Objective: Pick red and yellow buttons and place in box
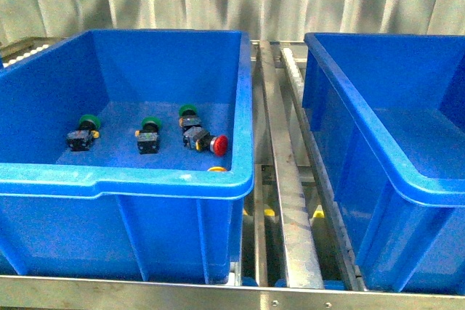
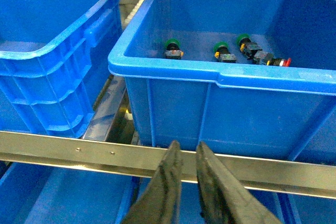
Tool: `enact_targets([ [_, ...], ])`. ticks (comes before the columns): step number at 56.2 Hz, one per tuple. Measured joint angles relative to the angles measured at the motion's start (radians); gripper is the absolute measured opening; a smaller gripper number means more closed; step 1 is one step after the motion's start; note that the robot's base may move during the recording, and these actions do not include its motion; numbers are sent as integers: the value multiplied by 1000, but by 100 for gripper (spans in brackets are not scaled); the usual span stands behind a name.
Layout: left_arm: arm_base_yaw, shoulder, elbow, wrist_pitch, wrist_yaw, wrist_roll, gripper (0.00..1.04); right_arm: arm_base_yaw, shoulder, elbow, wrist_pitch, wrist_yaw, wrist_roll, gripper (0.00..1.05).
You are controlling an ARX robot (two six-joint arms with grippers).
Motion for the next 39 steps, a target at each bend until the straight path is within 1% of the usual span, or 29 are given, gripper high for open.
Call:
enact_targets([
  [3,0,0,0,0,0,0,39,4,-17,-18,6,25,13,34],
  [7,0,0,0,0,0,0,53,4,-32,-34,14,53,37,34],
  [8,0,0,0,0,0,0,55,4,-35,-35,16,55,39,34],
  [10,0,0,0,0,0,0,62,4,-40,-40,20,62,47,34],
  [11,0,0,0,0,0,0,64,4,-45,-42,20,68,55,34],
  [22,-2,0,0,0,-3,0,97,1,-80,-52,18,103,86,34],
  [24,-2,0,0,0,-4,1,99,10,-87,-53,17,106,87,34],
  [27,-2,0,0,0,-3,1,96,20,-94,-56,17,122,87,34],
  [31,-2,0,0,0,-3,1,97,32,-100,-64,16,158,90,34],
  [39,-2,0,0,0,-1,1,97,54,-104,-73,16,185,92,34],
])
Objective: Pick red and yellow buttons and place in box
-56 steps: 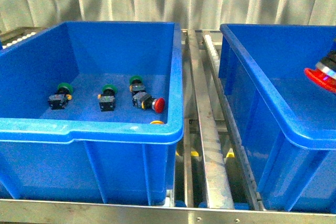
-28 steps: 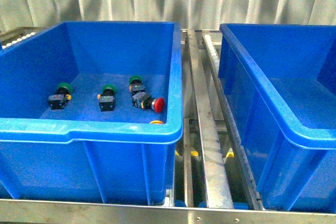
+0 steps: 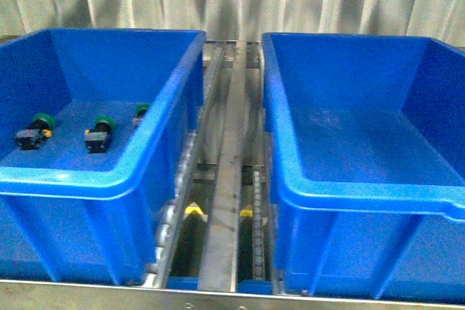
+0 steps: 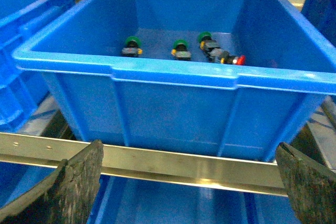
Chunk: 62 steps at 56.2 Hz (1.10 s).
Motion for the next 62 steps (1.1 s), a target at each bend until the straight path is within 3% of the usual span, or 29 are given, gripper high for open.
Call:
enact_targets([
  [21,0,0,0,-2,0,2,97,-13,-18,-5,-5,6,14,34],
  [44,0,-2,0,-1,7,5,97,-178,124,86,69,-29,-51,34],
  [62,0,-2,0,-1,0,5,97,-365,586,242,187,-307,-257,34],
])
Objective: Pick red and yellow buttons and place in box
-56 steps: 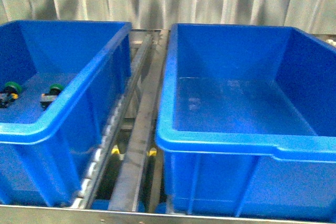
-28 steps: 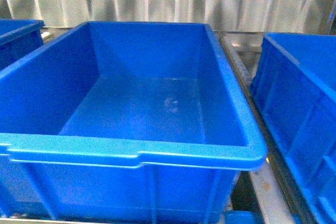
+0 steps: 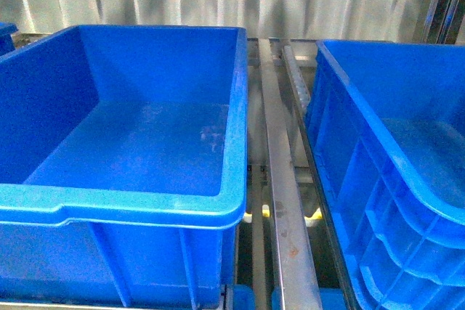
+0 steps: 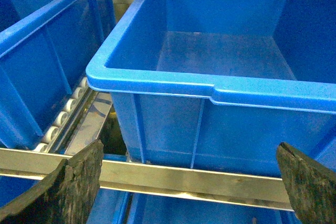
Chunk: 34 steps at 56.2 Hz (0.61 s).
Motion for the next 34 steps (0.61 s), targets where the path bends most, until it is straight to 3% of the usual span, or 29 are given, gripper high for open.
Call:
enact_targets([
  [12,0,0,0,0,0,0,97,-120,280,137,-10,-96,-90,34],
  [20,0,0,0,0,0,0,97,-149,394,200,-50,-170,-143,34],
  [34,0,0,0,0,0,0,97,-183,484,223,60,-146,-177,69],
])
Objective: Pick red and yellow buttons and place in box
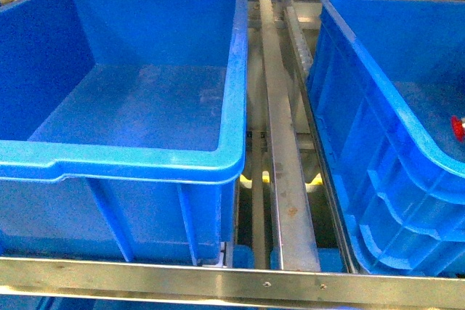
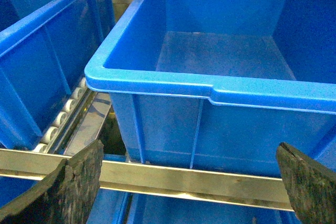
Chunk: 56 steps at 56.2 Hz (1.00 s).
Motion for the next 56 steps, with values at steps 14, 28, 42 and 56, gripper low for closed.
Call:
enact_targets([
  [14,0,0,0,0,0,0,97,-27,-55,-1,-24,-52,13,100],
  [28,0,0,0,0,0,0,97,-96,-304,-70,-70,-159,105,99],
  [42,0,0,0,0,0,0,97,-210,-674,-222,-172,-323,272,99],
  [56,0,0,0,0,0,0,97,-70,-979,-408,-196,-93,219,80],
])
